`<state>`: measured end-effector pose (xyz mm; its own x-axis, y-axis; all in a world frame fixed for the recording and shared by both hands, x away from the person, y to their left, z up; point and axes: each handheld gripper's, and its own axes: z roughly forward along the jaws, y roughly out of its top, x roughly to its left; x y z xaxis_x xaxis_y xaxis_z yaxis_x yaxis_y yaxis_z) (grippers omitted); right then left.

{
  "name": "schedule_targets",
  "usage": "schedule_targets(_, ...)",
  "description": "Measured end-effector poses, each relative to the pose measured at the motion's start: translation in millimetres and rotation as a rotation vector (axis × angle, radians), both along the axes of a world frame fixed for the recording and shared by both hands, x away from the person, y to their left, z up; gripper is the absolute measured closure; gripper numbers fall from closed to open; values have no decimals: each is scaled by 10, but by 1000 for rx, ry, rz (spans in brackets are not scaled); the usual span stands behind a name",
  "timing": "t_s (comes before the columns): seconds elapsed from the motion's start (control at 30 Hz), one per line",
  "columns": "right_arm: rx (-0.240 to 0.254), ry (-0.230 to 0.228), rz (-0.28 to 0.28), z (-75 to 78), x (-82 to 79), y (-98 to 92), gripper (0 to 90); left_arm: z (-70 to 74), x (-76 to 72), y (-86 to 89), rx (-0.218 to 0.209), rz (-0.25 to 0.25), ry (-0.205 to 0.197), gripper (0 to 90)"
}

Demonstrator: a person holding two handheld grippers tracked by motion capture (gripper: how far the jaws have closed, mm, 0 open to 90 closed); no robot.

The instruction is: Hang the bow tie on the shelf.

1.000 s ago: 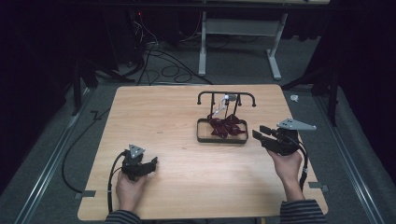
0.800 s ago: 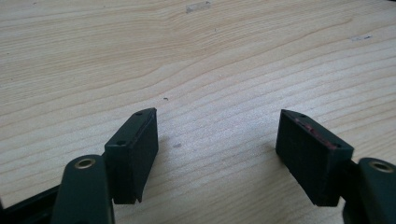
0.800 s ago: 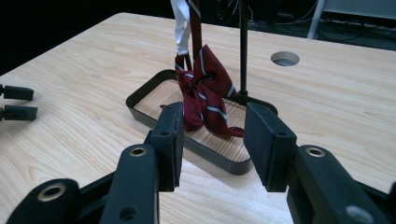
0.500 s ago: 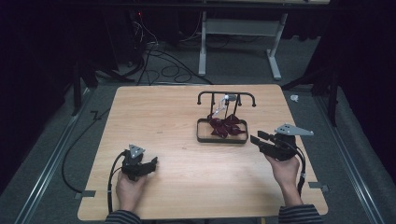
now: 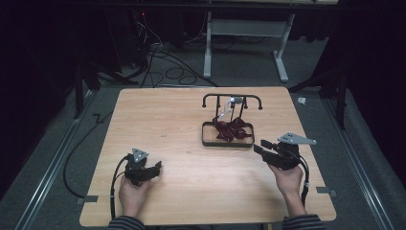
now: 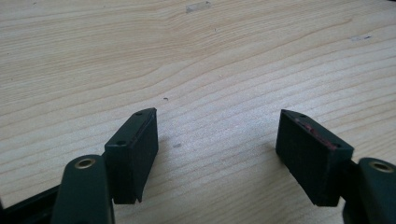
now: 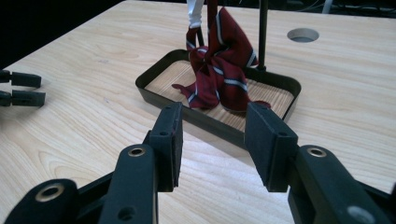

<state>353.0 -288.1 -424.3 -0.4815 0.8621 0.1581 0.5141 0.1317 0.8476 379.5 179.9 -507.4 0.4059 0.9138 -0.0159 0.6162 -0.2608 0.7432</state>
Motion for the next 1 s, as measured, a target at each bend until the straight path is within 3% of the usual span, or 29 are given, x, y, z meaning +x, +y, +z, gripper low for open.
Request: schedule_targets(1.0,9,83,-8,-354,-22,41,583,0,0,0,0,0,0,302)
